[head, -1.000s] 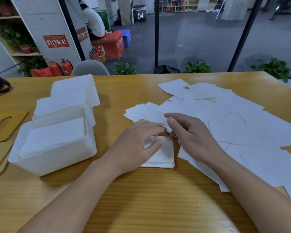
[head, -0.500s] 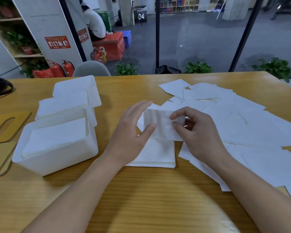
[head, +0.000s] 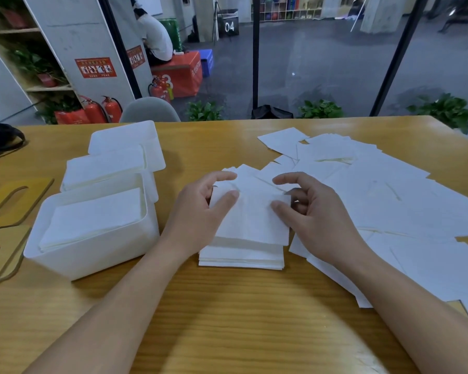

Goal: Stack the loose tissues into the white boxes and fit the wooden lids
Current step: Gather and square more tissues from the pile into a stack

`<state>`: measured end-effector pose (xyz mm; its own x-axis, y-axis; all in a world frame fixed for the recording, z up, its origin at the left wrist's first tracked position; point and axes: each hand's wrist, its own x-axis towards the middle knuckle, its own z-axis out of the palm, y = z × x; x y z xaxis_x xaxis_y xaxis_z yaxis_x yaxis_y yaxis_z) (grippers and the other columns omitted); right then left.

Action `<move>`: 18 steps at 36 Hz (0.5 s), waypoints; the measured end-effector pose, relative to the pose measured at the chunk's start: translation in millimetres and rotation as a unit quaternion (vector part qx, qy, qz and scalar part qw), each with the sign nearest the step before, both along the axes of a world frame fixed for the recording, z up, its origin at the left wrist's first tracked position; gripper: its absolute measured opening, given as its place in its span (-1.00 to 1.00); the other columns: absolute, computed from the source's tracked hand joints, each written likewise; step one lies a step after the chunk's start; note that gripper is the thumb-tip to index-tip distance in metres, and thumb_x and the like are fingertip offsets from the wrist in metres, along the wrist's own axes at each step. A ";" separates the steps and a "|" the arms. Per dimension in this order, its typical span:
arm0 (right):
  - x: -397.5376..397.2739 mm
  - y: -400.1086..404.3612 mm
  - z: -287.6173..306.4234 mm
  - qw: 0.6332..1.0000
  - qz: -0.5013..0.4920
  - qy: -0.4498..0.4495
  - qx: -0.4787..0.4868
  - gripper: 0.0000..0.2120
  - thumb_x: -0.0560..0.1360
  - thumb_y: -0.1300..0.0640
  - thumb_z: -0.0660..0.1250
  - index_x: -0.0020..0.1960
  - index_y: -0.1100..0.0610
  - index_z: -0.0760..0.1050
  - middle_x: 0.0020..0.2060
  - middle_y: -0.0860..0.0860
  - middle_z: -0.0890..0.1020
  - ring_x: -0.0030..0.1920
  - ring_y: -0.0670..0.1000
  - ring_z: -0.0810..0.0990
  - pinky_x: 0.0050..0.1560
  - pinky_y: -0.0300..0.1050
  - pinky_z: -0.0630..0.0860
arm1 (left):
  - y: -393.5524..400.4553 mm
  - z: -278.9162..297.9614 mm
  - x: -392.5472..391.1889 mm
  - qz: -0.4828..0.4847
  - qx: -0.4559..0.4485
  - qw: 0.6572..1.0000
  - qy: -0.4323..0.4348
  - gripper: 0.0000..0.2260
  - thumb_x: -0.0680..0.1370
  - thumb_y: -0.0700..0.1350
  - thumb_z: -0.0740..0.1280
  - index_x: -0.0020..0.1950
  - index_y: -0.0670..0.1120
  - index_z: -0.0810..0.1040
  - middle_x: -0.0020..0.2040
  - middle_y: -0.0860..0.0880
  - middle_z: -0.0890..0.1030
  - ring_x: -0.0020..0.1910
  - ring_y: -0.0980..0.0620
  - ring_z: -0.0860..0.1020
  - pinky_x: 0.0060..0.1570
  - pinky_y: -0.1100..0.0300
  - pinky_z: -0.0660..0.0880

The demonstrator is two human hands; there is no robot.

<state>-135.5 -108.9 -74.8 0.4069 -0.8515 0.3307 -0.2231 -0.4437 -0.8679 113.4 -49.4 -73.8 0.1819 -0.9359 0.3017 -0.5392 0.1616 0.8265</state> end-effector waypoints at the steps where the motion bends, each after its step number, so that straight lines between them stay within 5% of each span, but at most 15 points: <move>1: -0.3 -0.8 -0.7 1.000 -0.006 0.014 0.003 -0.73 0.63 0.08 0.49 0.25 -0.21 0.58 -0.42 -0.20 0.47 -0.46 -0.08 0.39 -0.33 -0.30 0.40 | -0.1 0.2 1.1 0.001 0.005 1.000 -0.009 -0.81 0.67 0.15 0.43 0.29 0.32 0.65 -0.33 -0.20 0.31 -0.42 -0.02 0.27 -0.39 0.29 0.26; 5: 1.4 1.9 -0.1 0.999 0.000 0.042 0.032 -0.75 0.63 0.08 0.49 0.23 -0.18 0.57 -0.40 -0.04 0.56 -0.44 0.03 0.65 -0.26 -0.20 0.58 | 0.4 -0.2 4.9 0.018 0.011 0.998 -0.063 -0.87 0.67 0.11 0.41 0.20 0.29 0.68 -0.41 0.06 0.20 -0.45 0.09 0.23 -0.41 0.35 0.28; 10: 5.2 4.6 -4.8 0.997 -0.011 0.072 0.031 -0.81 0.63 0.05 0.50 0.19 -0.15 0.58 -0.40 -0.02 0.60 -0.46 0.02 0.59 -0.36 -0.15 0.57 | 1.7 -0.2 6.1 0.035 0.043 0.992 -0.115 -0.90 0.66 0.03 0.41 0.08 0.25 0.70 -0.46 0.14 0.24 -0.47 0.10 0.27 -0.44 0.29 0.27; 18: 3.9 2.6 -15.4 0.988 -0.026 0.154 -0.020 -0.82 0.61 -0.02 0.51 0.18 -0.17 0.59 -0.34 -0.10 0.65 -0.31 -0.06 0.65 -0.16 0.03 0.67 | 2.1 -3.0 7.1 0.033 0.116 0.980 -0.158 -0.91 0.65 0.03 0.42 -0.02 0.22 0.69 -0.47 0.17 0.38 -0.48 0.14 0.37 -0.47 0.32 0.28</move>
<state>-131.6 -106.3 -90.2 0.4494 -0.8625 0.2327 -0.4972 -0.4579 -0.7370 120.5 -47.3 -76.8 0.1757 -0.9754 0.1328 -0.7770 -0.0546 0.6271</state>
